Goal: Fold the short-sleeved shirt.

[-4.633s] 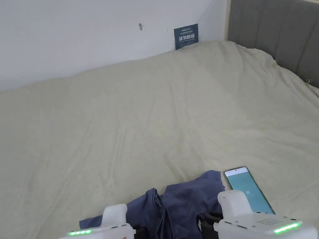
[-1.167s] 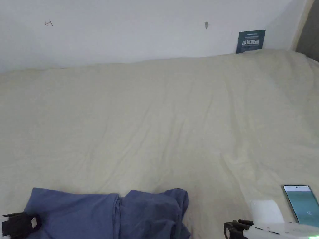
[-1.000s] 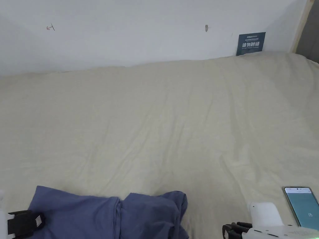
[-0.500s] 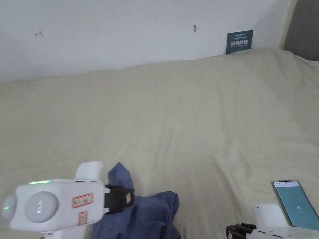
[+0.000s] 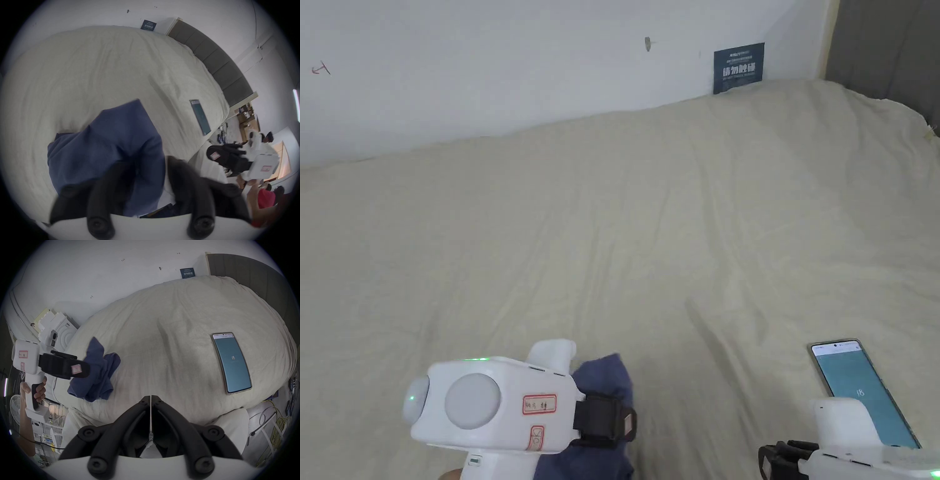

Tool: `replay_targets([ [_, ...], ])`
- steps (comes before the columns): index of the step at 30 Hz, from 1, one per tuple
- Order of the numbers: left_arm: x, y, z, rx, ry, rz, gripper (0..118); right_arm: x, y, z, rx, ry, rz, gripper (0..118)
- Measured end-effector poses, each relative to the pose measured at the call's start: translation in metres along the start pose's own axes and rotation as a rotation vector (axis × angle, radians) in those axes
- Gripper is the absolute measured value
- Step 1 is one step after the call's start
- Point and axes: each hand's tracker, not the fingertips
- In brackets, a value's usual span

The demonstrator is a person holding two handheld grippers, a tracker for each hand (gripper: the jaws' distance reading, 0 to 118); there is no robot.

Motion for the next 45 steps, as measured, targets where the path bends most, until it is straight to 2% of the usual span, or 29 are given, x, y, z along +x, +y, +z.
replay_targets([
  [1,-0.001,0.0,0.005,0.026,-0.015,0.02,90,0.0,-0.001,-0.001,-0.001,-0.001,-0.002,5],
  [2,-0.003,0.0,0.009,0.032,-0.019,0.022,105,0.001,0.0,-0.001,-0.002,0.0,-0.004,5],
  [3,-0.001,0.0,0.018,0.052,-0.024,0.028,109,0.001,-0.001,-0.002,-0.002,0.001,-0.004,5],
  [7,-0.009,0.001,0.047,0.139,-0.006,0.055,107,-0.006,0.0,-0.001,0.001,0.01,0.01,5],
  [8,-0.013,0.0,0.051,0.147,0.006,0.057,103,-0.008,0.0,-0.001,0.003,0.01,0.015,5],
  [9,-0.017,-0.002,0.057,0.163,0.023,0.068,87,-0.01,0.001,-0.001,0.004,0.011,0.017,5],
  [10,-0.021,-0.006,0.061,0.187,0.035,0.075,62,-0.011,0.002,-0.001,0.006,0.014,0.017,5],
  [11,-0.022,-0.009,0.062,0.192,0.032,0.068,28,-0.012,0.002,-0.001,0.01,0.019,0.016,5],
  [12,-0.024,-0.013,0.061,0.202,0.046,0.067,3,-0.013,0.002,-0.001,0.011,0.023,0.017,5],
  [14,-0.029,-0.019,0.053,0.197,0.096,0.049,3,-0.016,0.002,-0.001,0.011,0.027,0.025,5],
  [17,-0.03,-0.03,0.033,0.174,0.086,0.037,0,-0.019,0.003,0.0,0.009,0.029,0.039,5],
  [20,-0.031,-0.037,0.014,0.199,-0.024,0.106,0,-0.019,0.003,-0.001,0.006,0.03,0.04,5],
  [27,-0.009,-0.04,-0.04,0.101,-0.022,-0.02,0,-0.011,0.006,0.001,0.004,0.011,0.028,5],
  [31,-0.004,-0.049,-0.065,0.09,0.041,-0.085,0,-0.007,0.007,0.003,0.006,0.0,0.019,5],
  [34,-0.005,-0.052,-0.072,0.064,0.008,-0.051,0,-0.006,0.007,0.004,0.004,-0.013,0.019,5],
  [41,0.024,-0.058,-0.08,0.029,-0.045,-0.11,0,-0.004,0.008,0.001,0.0,-0.02,0.007,5],
  [45,0.039,-0.066,-0.09,-0.024,-0.114,-0.136,0,-0.007,0.009,0.0,-0.004,-0.015,0.028,5],
])
